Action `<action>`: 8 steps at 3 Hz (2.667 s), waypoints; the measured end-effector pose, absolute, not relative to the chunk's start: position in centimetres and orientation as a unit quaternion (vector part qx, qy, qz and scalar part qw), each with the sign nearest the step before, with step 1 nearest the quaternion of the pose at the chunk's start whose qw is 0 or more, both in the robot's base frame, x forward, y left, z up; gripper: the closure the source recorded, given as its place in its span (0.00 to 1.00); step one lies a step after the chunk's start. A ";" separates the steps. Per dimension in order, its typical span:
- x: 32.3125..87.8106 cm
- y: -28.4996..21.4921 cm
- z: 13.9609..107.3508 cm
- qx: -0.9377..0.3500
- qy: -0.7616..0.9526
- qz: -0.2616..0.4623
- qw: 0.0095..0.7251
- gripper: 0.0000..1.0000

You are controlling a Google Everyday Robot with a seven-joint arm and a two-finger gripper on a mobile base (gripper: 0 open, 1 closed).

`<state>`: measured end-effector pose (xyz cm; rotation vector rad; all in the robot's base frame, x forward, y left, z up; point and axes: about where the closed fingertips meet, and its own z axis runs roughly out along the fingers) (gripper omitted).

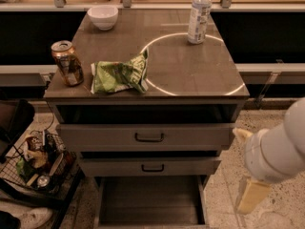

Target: Close bottom drawer

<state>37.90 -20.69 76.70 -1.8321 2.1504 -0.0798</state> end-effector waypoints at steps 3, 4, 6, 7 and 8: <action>30.8 -22.0 56.6 -0.643 0.761 0.012 0.085 0.00; 29.8 -21.5 52.2 -0.652 0.755 0.016 0.061 0.00; 29.6 -21.5 50.0 -0.649 0.760 -0.011 0.035 0.17; 29.6 -21.5 50.1 -0.650 0.759 -0.012 0.035 0.40; 29.6 -21.5 50.2 -0.650 0.759 -0.013 0.035 0.64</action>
Offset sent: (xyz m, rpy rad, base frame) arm -0.0868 -0.0222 -0.2410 -0.0426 0.2043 -0.0090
